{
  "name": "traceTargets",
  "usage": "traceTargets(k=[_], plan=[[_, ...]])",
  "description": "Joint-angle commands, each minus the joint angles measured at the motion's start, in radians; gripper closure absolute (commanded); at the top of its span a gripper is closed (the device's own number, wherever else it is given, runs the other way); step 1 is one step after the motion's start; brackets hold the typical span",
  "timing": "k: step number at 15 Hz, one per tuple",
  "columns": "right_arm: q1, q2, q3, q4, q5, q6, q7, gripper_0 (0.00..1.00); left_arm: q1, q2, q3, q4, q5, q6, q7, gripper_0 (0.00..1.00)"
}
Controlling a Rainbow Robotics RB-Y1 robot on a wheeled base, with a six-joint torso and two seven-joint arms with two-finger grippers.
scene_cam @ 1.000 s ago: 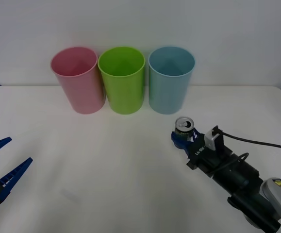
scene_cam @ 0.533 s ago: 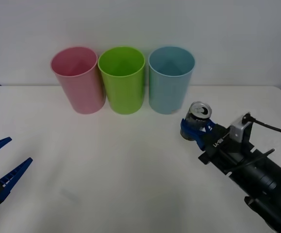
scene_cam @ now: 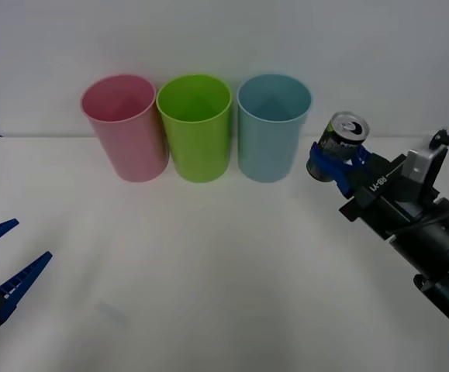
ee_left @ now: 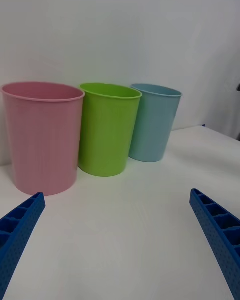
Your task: Grasp the object on the table and drop it into the matching bin: aluminum can to the light blue bin, PET bottle to the pink bin.
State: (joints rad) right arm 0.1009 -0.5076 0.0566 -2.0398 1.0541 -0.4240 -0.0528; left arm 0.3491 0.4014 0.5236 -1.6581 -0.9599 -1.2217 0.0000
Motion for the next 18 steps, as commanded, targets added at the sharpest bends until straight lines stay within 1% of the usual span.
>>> traceTargets(k=[1, 2, 4, 5, 6, 8, 14, 18], plan=[[-0.09, -0.017, 0.0, 0.059, 0.001, 0.008, -0.024, 1.0, 0.0, 0.0, 0.0, 0.0, 0.0, 0.0, 0.0, 0.0], [-0.129, -0.019, 0.003, 0.09, 0.003, 0.008, -0.03, 1.0, 0.0, 0.0, 0.0, 0.0, 0.0, 0.0, 0.0, 0.0], [-0.216, -0.019, 0.012, 0.164, 0.037, 0.008, -0.068, 1.0, 0.0, 0.0, 0.0, 0.0, 0.0, 0.0, 0.0, 0.0], [-0.267, -0.016, 0.023, 0.207, 0.069, 0.008, -0.122, 1.0, 0.0, 0.0, 0.0, 0.0, 0.0, 0.0, 0.0, 0.0], [-0.305, -0.006, 0.025, 0.24, 0.095, 0.008, -0.148, 1.0, 0.0, 0.0, 0.0, 0.0, 0.0, 0.0, 0.0, 0.0], [-0.389, 0.03, 0.025, 0.331, 0.161, 0.01, -0.197, 1.0, 0.0, 0.0, 0.0, 0.0, 0.0, 0.0, 0.0, 0.0], [-0.641, 0.149, 0.011, 0.65, 0.288, 0.016, -0.203, 1.0, 0.0, 0.0, 0.0, 0.0, 0.0, 0.0, 0.0, 0.0], [-0.78, 0.198, 0.011, 0.836, 0.316, 0.051, -0.196, 1.0, 0.0, 0.0, 0.0, 0.0, 0.0, 0.0, 0.0, 0.0]])
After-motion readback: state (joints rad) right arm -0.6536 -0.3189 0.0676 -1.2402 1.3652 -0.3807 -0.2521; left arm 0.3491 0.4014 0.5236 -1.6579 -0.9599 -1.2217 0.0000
